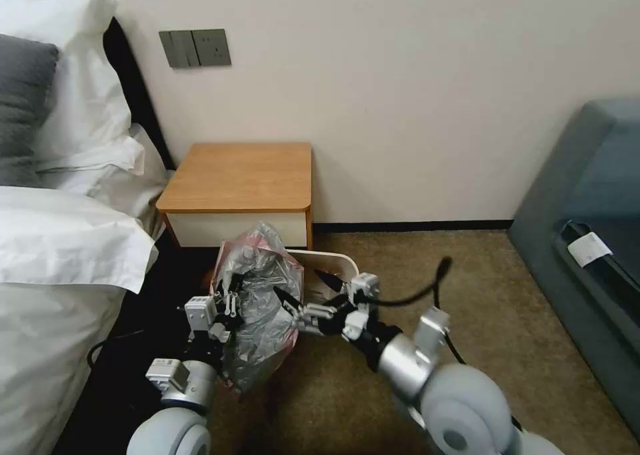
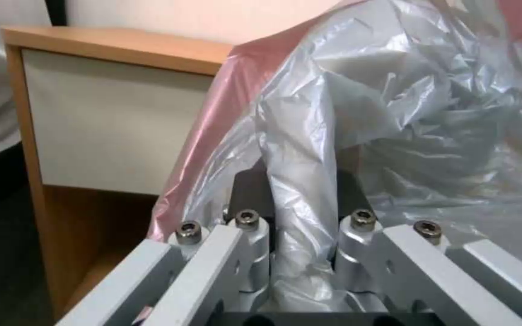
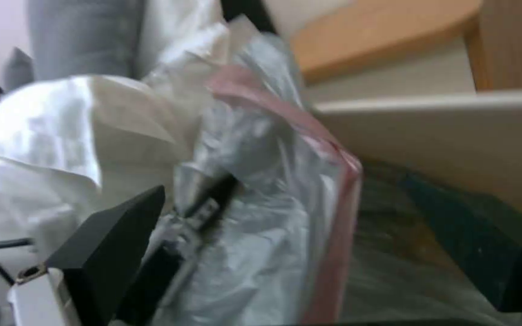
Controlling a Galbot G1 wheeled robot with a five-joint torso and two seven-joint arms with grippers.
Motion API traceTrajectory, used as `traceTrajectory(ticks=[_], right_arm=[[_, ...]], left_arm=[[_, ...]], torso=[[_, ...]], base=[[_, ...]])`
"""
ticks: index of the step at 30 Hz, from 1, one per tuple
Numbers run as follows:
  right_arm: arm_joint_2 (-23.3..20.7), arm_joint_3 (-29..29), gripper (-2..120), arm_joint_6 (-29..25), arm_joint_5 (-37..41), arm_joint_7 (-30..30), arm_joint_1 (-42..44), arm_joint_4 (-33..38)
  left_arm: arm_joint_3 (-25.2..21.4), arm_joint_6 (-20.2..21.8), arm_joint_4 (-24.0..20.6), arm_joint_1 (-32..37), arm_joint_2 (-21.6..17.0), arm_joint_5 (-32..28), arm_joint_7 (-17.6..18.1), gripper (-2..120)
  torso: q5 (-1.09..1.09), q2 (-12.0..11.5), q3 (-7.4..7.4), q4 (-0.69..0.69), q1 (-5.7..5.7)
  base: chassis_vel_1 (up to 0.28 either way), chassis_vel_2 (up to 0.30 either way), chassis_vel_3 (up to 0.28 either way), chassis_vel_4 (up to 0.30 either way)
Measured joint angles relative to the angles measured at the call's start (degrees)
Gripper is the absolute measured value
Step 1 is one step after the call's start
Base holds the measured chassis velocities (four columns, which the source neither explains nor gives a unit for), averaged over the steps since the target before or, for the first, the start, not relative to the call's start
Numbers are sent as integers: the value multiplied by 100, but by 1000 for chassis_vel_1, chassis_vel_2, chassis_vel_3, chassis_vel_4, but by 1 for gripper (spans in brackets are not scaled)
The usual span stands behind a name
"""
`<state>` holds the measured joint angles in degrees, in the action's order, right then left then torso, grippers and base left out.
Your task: Pick up the garbage bag from the table and place it over the trash can.
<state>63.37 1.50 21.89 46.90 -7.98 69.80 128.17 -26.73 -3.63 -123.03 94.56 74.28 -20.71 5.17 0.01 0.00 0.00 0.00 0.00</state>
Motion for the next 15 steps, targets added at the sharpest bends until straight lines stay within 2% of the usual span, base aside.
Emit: traceTrajectory(ticks=[12, 15], right_arm=[[272, 203, 100, 174, 249, -203, -588, -648], [311, 259, 95, 176, 250, -204, -666, -721]], left_arm=[[0, 0, -6, 3, 14, -12, -65, 10], [-4, 0, 11, 5, 14, -13, -65, 10]], torso=[[0, 0, 0, 0, 0], [0, 0, 0, 0, 0]], base=[[0, 0, 0, 0], [0, 0, 0, 0]])
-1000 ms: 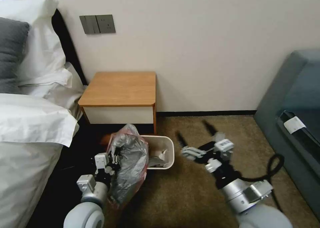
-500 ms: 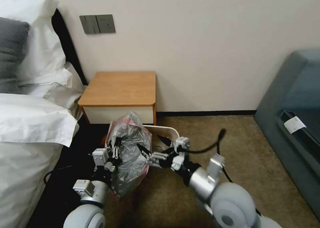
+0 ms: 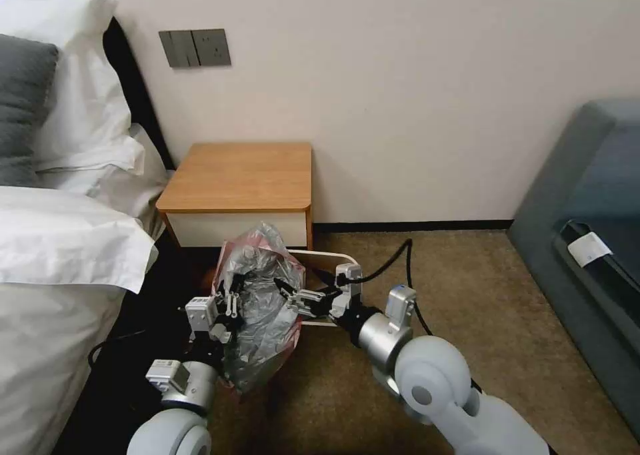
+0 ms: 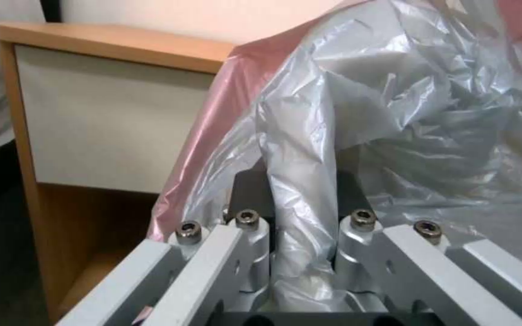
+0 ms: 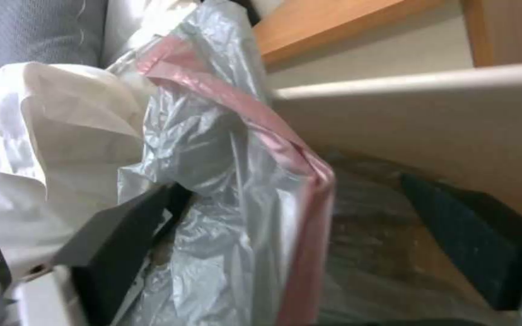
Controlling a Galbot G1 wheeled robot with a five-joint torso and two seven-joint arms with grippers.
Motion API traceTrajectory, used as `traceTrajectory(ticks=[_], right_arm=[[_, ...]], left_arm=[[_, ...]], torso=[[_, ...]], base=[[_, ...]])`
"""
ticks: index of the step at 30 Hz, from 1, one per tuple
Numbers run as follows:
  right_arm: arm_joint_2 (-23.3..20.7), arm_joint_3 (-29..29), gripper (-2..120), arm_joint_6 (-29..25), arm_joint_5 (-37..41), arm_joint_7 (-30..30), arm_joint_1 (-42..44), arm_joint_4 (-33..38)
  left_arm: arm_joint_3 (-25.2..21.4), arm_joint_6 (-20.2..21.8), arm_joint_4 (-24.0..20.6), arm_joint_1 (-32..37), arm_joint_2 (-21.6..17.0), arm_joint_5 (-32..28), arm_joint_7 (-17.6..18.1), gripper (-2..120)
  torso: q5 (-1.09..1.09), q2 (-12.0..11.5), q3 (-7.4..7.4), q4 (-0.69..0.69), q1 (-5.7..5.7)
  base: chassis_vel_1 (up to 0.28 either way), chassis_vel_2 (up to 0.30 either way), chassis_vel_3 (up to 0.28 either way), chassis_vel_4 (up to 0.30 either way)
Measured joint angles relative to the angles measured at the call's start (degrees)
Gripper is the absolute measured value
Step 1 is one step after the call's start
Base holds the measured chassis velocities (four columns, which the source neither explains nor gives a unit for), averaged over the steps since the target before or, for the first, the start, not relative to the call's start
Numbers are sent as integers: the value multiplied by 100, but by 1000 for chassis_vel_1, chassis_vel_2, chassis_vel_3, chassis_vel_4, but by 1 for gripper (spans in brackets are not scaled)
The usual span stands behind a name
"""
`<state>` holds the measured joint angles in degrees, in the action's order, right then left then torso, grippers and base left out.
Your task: Pick up the garbage bag from the table and place it over the trash can.
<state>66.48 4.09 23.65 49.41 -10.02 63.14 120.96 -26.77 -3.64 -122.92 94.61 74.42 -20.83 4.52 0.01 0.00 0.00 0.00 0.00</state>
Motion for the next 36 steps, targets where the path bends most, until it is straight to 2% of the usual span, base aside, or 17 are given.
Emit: traceTrajectory(ticks=[4, 5, 8, 9, 13, 14, 17, 18, 22, 23, 26, 36], right_arm=[[49, 45, 77, -15, -123, 70, -35, -81], [49, 45, 77, -15, -123, 70, -35, -81], [51, 59, 64, -49, -219, 116, -21, -102], [51, 59, 64, -49, -219, 116, -21, -102], [44, 77, 44, -98, -326, 198, 12, -118], [44, 77, 44, -98, -326, 198, 12, -118], [9, 92, 29, -128, -473, 294, 76, -119], [9, 92, 29, -128, -473, 294, 76, -119], [-25, 93, 11, -179, -596, 372, 154, -119], [-25, 93, 11, -179, -596, 372, 154, -119], [-5, 66, 0, -214, -668, 410, 164, -138], [-64, -61, 0, -345, -891, 497, 254, -7]], left_arm=[[0, 8, 25, -18, -2, -21, 0, 10], [0, 8, 25, -18, -2, -21, 0, 10], [23, 5, 57, -17, 6, -50, 5, 10], [23, 5, 57, -17, 6, -50, 5, 10], [43, 4, 66, -5, 18, -60, 11, 10], [43, 4, 66, -5, 18, -60, 11, 10], [29, 5, 61, -12, 2, -80, 21, 10], [29, 5, 61, -12, 2, -80, 21, 10], [5, 5, 45, 28, 13, -87, 32, 10], [5, 5, 45, 28, 13, -87, 32, 10], [8, 6, 45, 30, 39, -84, 33, 10], [-23, -45, 172, 27, 59, -74, 30, 10]], torso=[[0, 0, 0, 1, 0], [0, 0, 0, 1, 0], [0, 0, 0, 1, 0], [0, 0, 0, 1, 0], [0, 0, 0, 0, 0], [0, 0, 0, 0, 0], [0, 0, 0, 1, 0], [0, 0, 0, 1, 0], [-1, 0, 0, 1, 0], [-1, 0, 0, 1, 0], [-1, 0, 0, 0, 0], [-1, 0, 0, 1, 0]], base=[[0, 0, 0, 0], [0, 0, 0, 0], [0, 0, 0, 0], [0, 0, 0, 0], [0, 0, 0, 0], [0, 0, 0, 0], [0, 0, 0, 0], [0, 0, 0, 0], [0, 0, 0, 0], [0, 0, 0, 0], [0, 0, 0, 0], [0, 0, 0, 0]])
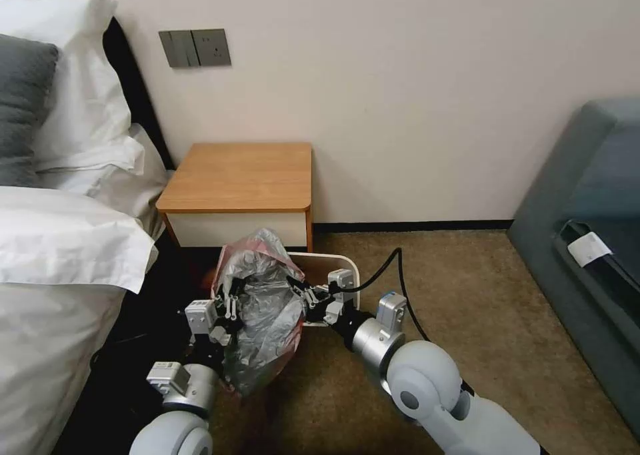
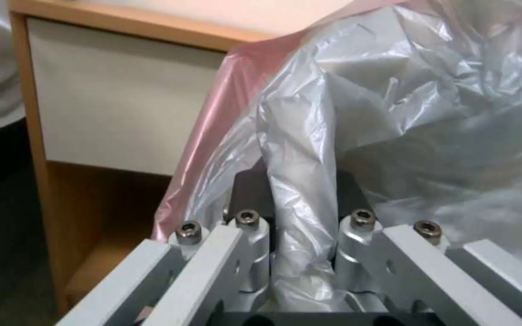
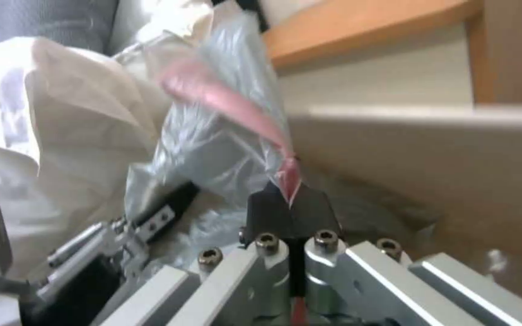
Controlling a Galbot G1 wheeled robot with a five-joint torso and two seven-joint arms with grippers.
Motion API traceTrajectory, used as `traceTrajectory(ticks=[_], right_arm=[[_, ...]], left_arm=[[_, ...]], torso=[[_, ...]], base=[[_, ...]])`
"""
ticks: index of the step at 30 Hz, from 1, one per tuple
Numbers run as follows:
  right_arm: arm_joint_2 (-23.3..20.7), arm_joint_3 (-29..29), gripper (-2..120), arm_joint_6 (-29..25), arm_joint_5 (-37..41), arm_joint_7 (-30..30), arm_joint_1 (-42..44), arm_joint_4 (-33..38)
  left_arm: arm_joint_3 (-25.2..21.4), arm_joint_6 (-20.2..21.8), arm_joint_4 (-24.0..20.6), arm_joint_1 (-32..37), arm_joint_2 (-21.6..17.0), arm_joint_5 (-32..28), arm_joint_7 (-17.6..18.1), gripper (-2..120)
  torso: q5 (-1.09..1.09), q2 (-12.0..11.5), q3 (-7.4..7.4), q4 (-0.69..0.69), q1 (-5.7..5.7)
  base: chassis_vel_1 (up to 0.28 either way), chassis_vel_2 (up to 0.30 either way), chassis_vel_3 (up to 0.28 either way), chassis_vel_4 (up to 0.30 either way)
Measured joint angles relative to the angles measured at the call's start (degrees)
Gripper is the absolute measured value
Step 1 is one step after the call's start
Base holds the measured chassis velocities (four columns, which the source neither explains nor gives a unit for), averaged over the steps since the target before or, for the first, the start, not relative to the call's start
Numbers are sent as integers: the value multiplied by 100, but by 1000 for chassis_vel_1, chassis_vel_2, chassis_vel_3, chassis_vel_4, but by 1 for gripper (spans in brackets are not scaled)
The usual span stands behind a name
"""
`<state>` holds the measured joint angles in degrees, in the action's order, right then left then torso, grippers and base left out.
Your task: Pick up the garbage bag from the table and place it over the trash can.
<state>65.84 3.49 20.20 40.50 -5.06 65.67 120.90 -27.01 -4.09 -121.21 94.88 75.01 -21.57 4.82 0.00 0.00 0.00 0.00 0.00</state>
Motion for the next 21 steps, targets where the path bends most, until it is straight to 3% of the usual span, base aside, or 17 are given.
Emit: traceTrajectory(ticks=[9, 21], right_arm=[[-171, -436, 0, -340, -148, 99, 17, 38], [-872, -1018, 0, -467, -167, 194, 176, -5]], left_arm=[[0, -78, 171, 51, -40, -35, 7, 10], [-15, -92, 81, 65, -93, -78, -10, 10]], torso=[[0, 0, 0, 0, 0], [-1, 0, 0, 0, 0]], base=[[0, 0, 0, 0], [0, 0, 0, 0]])
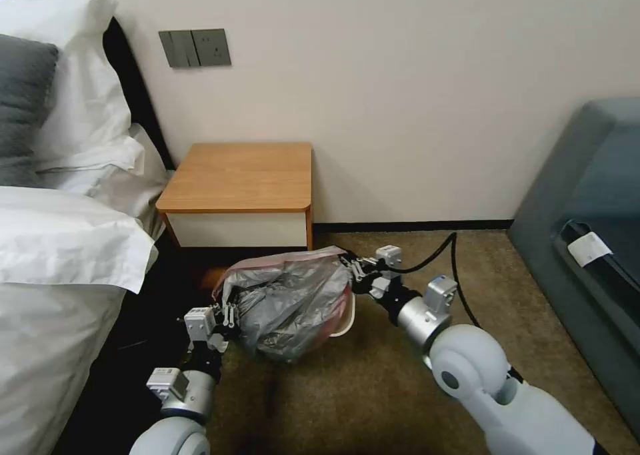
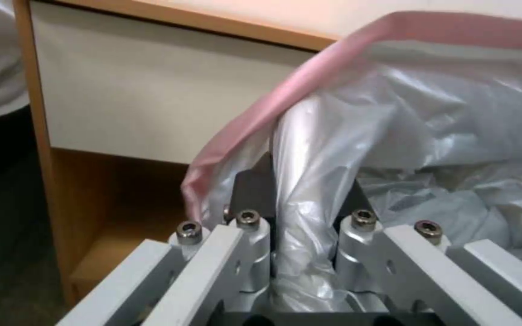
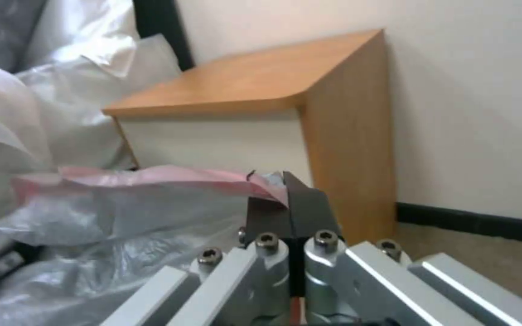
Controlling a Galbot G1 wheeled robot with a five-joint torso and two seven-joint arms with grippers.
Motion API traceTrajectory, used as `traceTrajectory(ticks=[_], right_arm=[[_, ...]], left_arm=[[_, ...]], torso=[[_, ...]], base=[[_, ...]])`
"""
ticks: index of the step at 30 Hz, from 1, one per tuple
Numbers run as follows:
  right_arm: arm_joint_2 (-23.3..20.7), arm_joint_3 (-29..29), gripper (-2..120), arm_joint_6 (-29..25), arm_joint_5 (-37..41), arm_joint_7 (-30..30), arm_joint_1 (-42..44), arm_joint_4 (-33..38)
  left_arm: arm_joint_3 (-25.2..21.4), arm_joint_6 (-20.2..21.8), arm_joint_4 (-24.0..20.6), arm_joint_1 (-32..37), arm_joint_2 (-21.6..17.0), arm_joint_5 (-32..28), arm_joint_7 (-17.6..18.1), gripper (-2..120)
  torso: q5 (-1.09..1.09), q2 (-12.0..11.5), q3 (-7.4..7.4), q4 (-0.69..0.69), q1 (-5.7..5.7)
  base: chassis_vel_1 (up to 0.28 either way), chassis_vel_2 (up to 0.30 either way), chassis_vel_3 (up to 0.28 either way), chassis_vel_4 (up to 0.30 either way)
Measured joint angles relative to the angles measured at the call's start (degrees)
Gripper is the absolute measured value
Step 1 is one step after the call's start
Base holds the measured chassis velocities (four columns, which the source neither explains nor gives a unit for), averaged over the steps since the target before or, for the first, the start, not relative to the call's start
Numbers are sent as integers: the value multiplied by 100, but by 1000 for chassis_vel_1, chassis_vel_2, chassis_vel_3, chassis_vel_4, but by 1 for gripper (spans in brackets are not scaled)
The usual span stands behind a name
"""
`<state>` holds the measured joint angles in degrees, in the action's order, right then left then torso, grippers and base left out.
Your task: Pick up the garbage bag from the table and place it over the trash can.
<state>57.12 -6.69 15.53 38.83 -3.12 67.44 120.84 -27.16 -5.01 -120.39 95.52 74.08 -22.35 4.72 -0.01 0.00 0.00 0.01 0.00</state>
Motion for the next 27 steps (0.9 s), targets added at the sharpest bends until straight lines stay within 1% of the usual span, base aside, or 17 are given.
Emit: traceTrajectory(ticks=[1, 4, 5, 7, 8, 11, 13, 15, 16, 18, 19, 21, 23, 24, 25, 26, 27], right_arm=[[0, 0, 0, 0, 0, 0, 0, 0], [-276, -133, 0, -32, -61, -3, 41, 3], [-276, -133, 0, -32, -61, -3, 41, 3], [-458, -188, 0, -49, -164, -2, 100, -5], [-458, -188, 0, -49, -164, -2, 100, -5], [-644, -220, 0, -97, -338, 2, 173, -101], [-690, -220, 0, -120, -417, 13, 189, -143], [-760, -218, 0, -195, -678, 63, 199, -270], [-760, -218, 0, -195, -678, 63, 199, -270], [-793, -202, 0, -295, -987, 128, 191, -451], [-793, -202, 0, -295, -987, 128, 191, -451], [-825, -210, 8, -395, -1302, 146, 192, -595], [-866, -277, 17, -579, -1841, 304, 276, -671], [-866, -277, 17, -579, -1841, 304, 276, -671], [-890, -303, 20, -623, -1951, 364, 318, -670], [-968, -377, 28, -722, -2163, 462, 459, -586], [-968, -377, 28, -722, -2163, 462, 459, -586]], left_arm=[[0, 0, 0, 0, 0, 0, 0, 10], [16, -25, -12, 19, -2, -1, -13, 10], [16, -25, -12, 19, -2, -1, -13, 10], [21, -55, -23, 29, -4, -5, -25, 10], [21, -55, -23, 29, -4, -5, -25, 10], [29, -88, -66, 35, -14, -34, -49, 10], [35, -96, -76, 37, -17, -44, -61, 10], [68, -121, -87, 53, -18, -48, -86, 10], [68, -121, -87, 53, -18, -48, -86, 10], [92, -140, -90, 75, -17, -50, -91, 10], [92, -140, -90, 75, -17, -50, -91, 10], [85, -170, -98, 71, -18, -69, -76, 10], [48, -169, -102, 19, -16, -135, -45, 10], [48, -169, -102, 19, -16, -135, -45, 10], [26, -166, -103, -9, -15, -161, -34, 10], [-33, -135, -109, -97, -13, -252, -2, 10], [-33, -135, -109, -97, -13, -252, -2, 10]], torso=[[0, 0, 0, 0, 0], [1, 0, 0, 0, 0], [1, 0, 0, 0, 0], [1, 0, 0, 0, 0], [1, 0, 0, 0, 0], [0, 0, 0, 0, 0], [0, 0, 0, 0, 0], [0, 0, 0, 0, 0], [0, 0, 0, 0, 0], [0, 0, 0, -1, 0], [0, 0, 0, -1, 0], [0, 0, 0, 0, 0], [1, 0, 0, -1, 0], [1, 0, 0, -1, 0], [1, 0, 0, -1, 0], [0, 0, 0, -1, 0], [0, 0, 0, -1, 0]], base=[[0, 0, 0, 0], [0, 0, 0, 0], [0, 0, 0, 0], [0, 0, 0, 0], [0, 0, 0, 0], [0, 0, 0, 0], [0, 0, 0, 0], [0, 0, 0, 0], [0, 0, 0, 0], [0, 0, 0, 0], [0, 0, 0, 0], [0, 0, 0, 0], [0, 0, 0, 0], [0, 0, 0, 0], [0, 0, 0, 0], [0, 0, 0, 0], [0, 0, 0, 0]])
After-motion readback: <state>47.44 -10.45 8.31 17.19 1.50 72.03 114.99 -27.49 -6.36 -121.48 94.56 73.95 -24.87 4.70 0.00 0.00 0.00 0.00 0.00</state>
